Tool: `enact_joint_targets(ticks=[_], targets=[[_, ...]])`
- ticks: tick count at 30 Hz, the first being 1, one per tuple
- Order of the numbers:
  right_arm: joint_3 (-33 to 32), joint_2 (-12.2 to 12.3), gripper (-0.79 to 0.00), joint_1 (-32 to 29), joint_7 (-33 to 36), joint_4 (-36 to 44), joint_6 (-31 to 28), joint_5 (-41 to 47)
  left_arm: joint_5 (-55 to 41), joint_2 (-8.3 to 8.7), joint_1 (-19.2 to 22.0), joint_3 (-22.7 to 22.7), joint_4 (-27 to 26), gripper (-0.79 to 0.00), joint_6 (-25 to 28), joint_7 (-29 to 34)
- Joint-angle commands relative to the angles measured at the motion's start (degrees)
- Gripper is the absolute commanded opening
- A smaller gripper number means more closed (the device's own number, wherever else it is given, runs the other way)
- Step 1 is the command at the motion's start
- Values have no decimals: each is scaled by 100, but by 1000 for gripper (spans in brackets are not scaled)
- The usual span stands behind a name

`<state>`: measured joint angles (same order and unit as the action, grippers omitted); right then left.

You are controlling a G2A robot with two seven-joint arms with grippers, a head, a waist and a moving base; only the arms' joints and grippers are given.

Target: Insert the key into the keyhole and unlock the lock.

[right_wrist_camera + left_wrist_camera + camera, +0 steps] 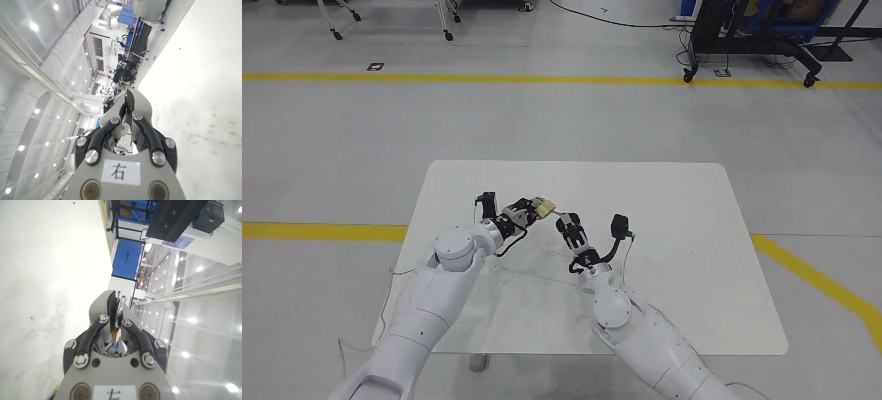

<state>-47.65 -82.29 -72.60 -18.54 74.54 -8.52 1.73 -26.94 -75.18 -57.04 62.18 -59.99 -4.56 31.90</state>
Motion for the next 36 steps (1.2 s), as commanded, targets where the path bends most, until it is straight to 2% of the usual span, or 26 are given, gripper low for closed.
enact_joint_targets(ticks=[1, 21, 22, 23, 36], targets=[[-7, -21, -785, 4, 4, -27, 42, -39, 1, -5, -9, 0, -11, -785, -2, 13], [-165, -148, -785, -74, 312, 1, 56, -231, 392, -12, -94, -54, -138, -785, 202, 136], [-178, -153, -499, -74, 327, 1, 59, -238, 439, -9, -97, -56, -139, -785, 216, 134], [-195, -157, 0, -74, 339, 3, 62, -243, 451, -9, -103, -53, -140, -785, 218, 121], [-239, -159, 0, -86, 359, 27, 39, -256, 40, -35, -69, 151, -67, -785, 62, 2]])
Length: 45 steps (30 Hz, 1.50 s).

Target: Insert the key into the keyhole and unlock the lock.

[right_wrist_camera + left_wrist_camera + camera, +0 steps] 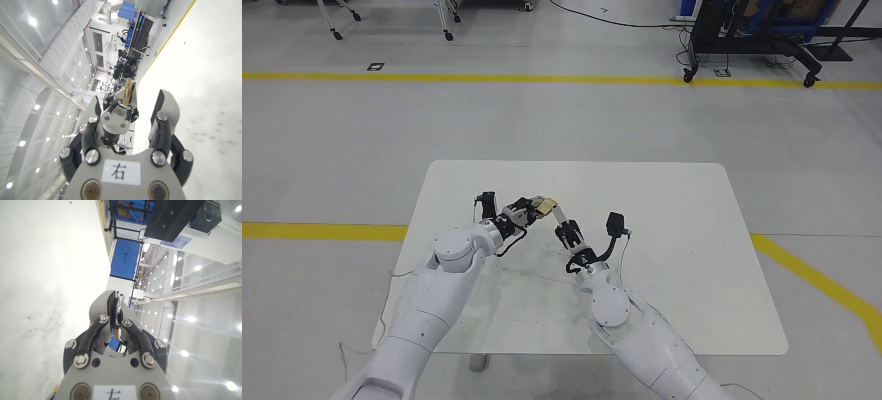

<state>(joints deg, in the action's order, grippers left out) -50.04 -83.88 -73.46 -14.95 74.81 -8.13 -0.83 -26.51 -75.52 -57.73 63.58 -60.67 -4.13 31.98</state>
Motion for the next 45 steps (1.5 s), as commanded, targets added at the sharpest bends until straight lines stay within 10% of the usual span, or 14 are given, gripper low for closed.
enact_joint_targets(ticks=[1, 5, 8, 9, 16, 28, 31, 33, 45], targets=[[0, 0, 0, 0, 0, 0, 0, 0, 0, -1, 1, 21, -4, -785, 47, -15], [-336, 47, 0, -151, 609, 286, -186, 693, -98, -1, -18, 77, -9, -785, 110, 60], [-761, 143, -434, -301, 1341, 601, -117, 1210, -175, 3, -13, 126, 12, -785, 132, 163], [-875, 178, -465, -349, 1566, 714, 4, 1254, -196, 3, -9, 140, 19, -785, 134, 180], [-1258, 315, -376, -562, 2398, 1236, 841, 1242, -225, 4, -11, 158, 18, -785, 214, 394], [-1145, 263, -440, -224, 2364, 945, 1106, 1174, -21, 13, -8, 100, 1, -785, 267, 641], [-1121, 246, -526, -154, 2387, 840, 1121, 1221, 44, 18, -30, 87, -21, -785, 278, 667], [-1114, 234, -730, -113, 2422, 765, 1112, 1300, 69, 23, -40, 96, -35, -785, 285, 677], [-1165, 186, -785, -84, 2830, 489, 1005, 2041, 163, 34, -104, 119, -120, -785, 336, 643]])
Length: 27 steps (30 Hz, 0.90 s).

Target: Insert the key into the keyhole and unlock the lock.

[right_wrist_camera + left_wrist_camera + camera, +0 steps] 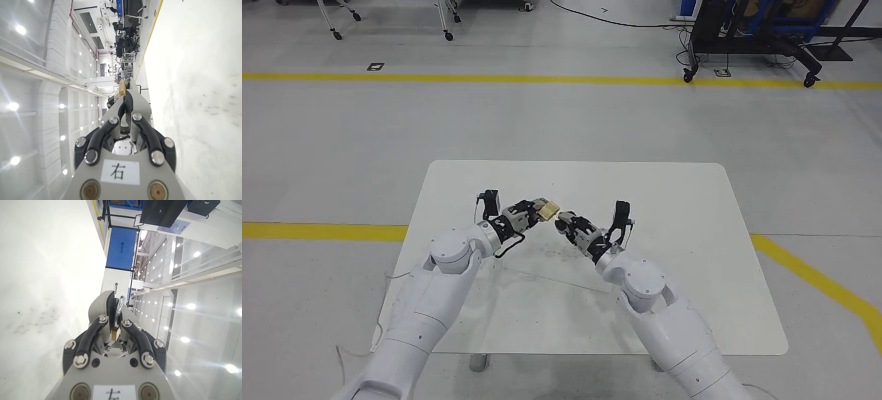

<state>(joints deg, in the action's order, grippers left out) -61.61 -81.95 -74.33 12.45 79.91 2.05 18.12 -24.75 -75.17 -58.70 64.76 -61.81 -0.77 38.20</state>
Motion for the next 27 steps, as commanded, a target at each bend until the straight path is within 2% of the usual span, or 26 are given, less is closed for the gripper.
enact_joint_targets(ticks=[1, 17, 27], targets=[[-19, -12, -785, 0, 180, -43, -28, 292, 2, 2, -7, 5, -12, -785, 5, 26], [-375, -76, -785, 11, 1037, -427, 393, 2457, -13, 13, -67, 43, -65, -785, 237, 193], [-481, -96, -785, 168, 1684, -802, 1282, 3623, -46, 21, -104, 87, -90, -785, 413, 263]])
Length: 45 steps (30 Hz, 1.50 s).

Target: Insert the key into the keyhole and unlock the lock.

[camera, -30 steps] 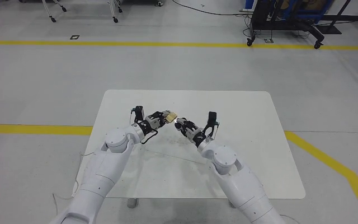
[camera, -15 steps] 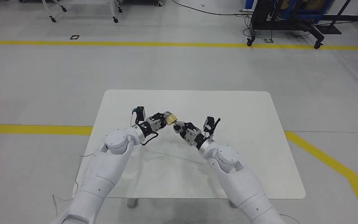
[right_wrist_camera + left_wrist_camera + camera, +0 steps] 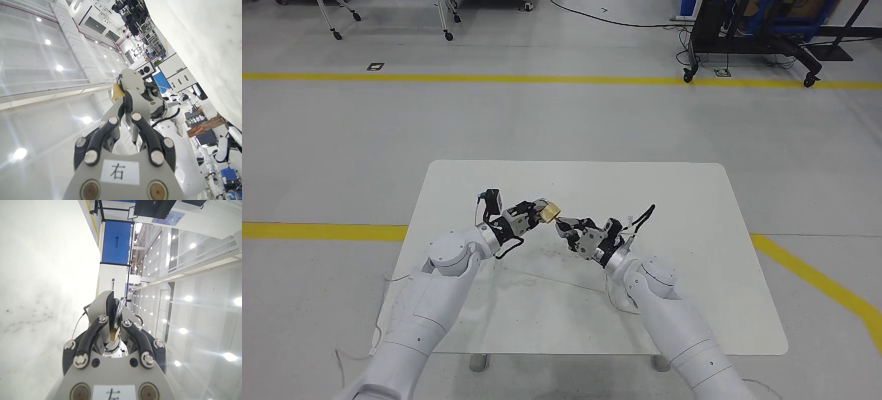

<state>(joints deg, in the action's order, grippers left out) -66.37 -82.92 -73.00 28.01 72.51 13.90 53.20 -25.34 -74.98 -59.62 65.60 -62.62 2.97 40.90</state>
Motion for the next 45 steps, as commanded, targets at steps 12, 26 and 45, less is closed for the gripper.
enact_joint_targets(ticks=[12, 26, 45], targets=[[6, -9, -785, 249, 735, -587, 445, 690, -101, 8, -127, 115, -116, -785, 271, -151], [-629, 267, 0, -609, 227, 753, -2066, -1628, 456, -1, 91, -117, 79, -785, -405, -374], [-1090, 366, 0, -1197, 235, 1548, -2820, -1932, 2214, -44, 257, -1000, 177, 0, -491, 49]])
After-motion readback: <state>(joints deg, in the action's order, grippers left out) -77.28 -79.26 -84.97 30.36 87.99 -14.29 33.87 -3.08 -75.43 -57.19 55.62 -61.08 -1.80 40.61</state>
